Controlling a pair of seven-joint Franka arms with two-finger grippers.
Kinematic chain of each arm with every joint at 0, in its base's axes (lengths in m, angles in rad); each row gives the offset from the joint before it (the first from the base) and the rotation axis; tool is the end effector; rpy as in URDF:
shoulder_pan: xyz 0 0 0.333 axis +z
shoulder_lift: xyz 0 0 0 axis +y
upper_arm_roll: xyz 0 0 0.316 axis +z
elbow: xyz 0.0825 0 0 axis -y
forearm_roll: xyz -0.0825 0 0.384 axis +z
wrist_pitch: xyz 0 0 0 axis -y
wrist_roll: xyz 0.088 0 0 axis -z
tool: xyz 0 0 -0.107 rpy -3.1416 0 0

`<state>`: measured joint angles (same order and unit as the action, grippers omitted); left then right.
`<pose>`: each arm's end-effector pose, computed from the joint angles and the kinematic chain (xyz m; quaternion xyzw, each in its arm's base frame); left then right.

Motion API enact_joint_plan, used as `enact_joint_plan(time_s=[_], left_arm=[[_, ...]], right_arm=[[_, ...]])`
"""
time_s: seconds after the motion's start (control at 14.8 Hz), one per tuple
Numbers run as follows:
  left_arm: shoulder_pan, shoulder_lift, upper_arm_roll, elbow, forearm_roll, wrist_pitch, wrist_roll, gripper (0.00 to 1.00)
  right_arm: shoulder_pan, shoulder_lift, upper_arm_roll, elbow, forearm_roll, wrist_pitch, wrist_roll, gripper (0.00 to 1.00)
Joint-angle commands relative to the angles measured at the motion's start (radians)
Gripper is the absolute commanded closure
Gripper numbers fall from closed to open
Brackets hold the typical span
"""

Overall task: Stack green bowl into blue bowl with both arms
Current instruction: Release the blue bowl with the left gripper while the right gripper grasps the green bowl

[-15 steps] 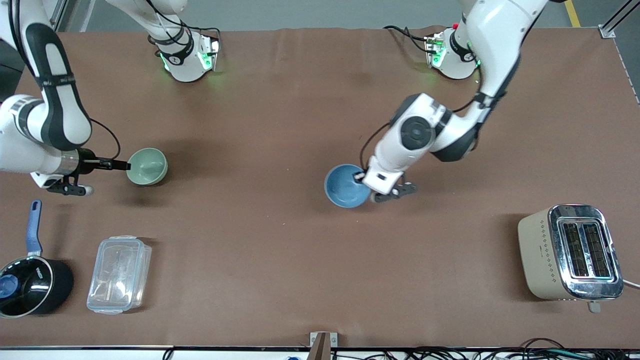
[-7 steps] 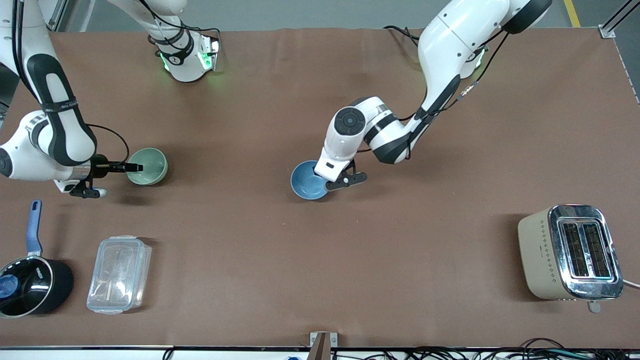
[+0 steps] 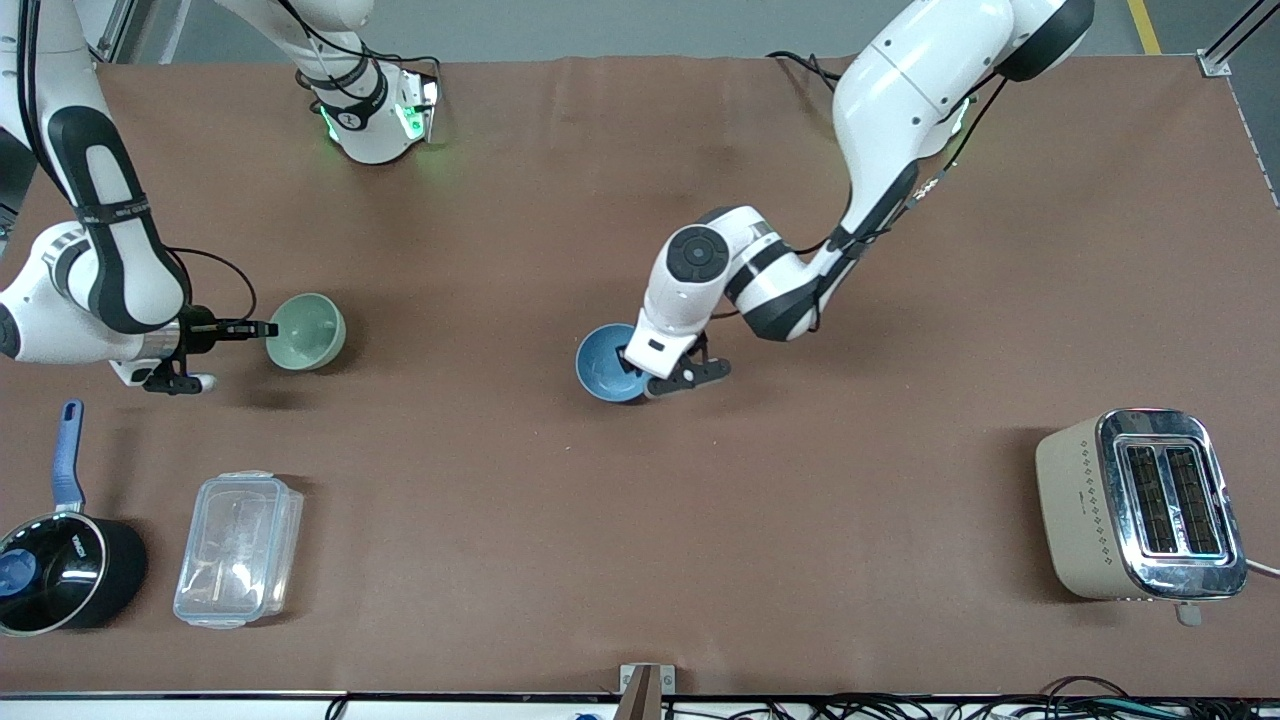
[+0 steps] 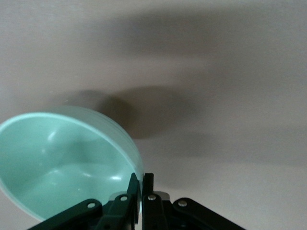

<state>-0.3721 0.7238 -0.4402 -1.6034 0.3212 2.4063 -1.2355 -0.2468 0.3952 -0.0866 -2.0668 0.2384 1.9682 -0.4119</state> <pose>0.5221 -0.4795 0.2499 0.9838 0.1590 0.0219 0.0801 0.5071 -0.1600 0.2115 -0.9667 0.0343 0.1960 0.1607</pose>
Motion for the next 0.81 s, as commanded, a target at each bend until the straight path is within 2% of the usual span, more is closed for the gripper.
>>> enact_joint_plan(time_s=[0.0,0.13,0.27,0.34,0.47,0.61,0.74], left_arm=[[0.093,-0.15,0.001,-0.015,0.032,-0.125,0.055,0.0],[0.168,-0.24,-0.002,-0.015,0.032,-0.23,0.144,0.0],[0.247,-0.328,-0.003,-0.015,0.03,-0.312,0.294,0.0],[0.289,-0.364,-0.006,-0.013,0.018,-0.335,0.379,0.0],[0.366,-0.427,-0.009,0.011,-0.011,-0.425,0.544,0.0],[0.435,-0.463,-0.009,0.043,-0.053,-0.51,0.689,0.0],[0.507,-0.49,-0.003,0.078,-0.143,-0.583,0.892,0.0]], right_arm=[[-0.005,-0.07,0.011,0.031,0.022,-0.099,0.025,0.99],[0.032,-0.117,0.025,0.06,0.022,-0.164,0.106,0.99],[0.116,-0.163,0.03,0.062,0.022,-0.172,0.233,0.99],[0.17,-0.173,0.03,0.062,0.048,-0.167,0.298,0.99],[0.265,-0.173,0.027,0.077,0.171,-0.158,0.395,0.99],[0.38,-0.167,0.027,0.102,0.199,-0.096,0.546,0.99],[0.507,-0.162,0.028,0.103,0.2,0.001,0.712,0.99]])
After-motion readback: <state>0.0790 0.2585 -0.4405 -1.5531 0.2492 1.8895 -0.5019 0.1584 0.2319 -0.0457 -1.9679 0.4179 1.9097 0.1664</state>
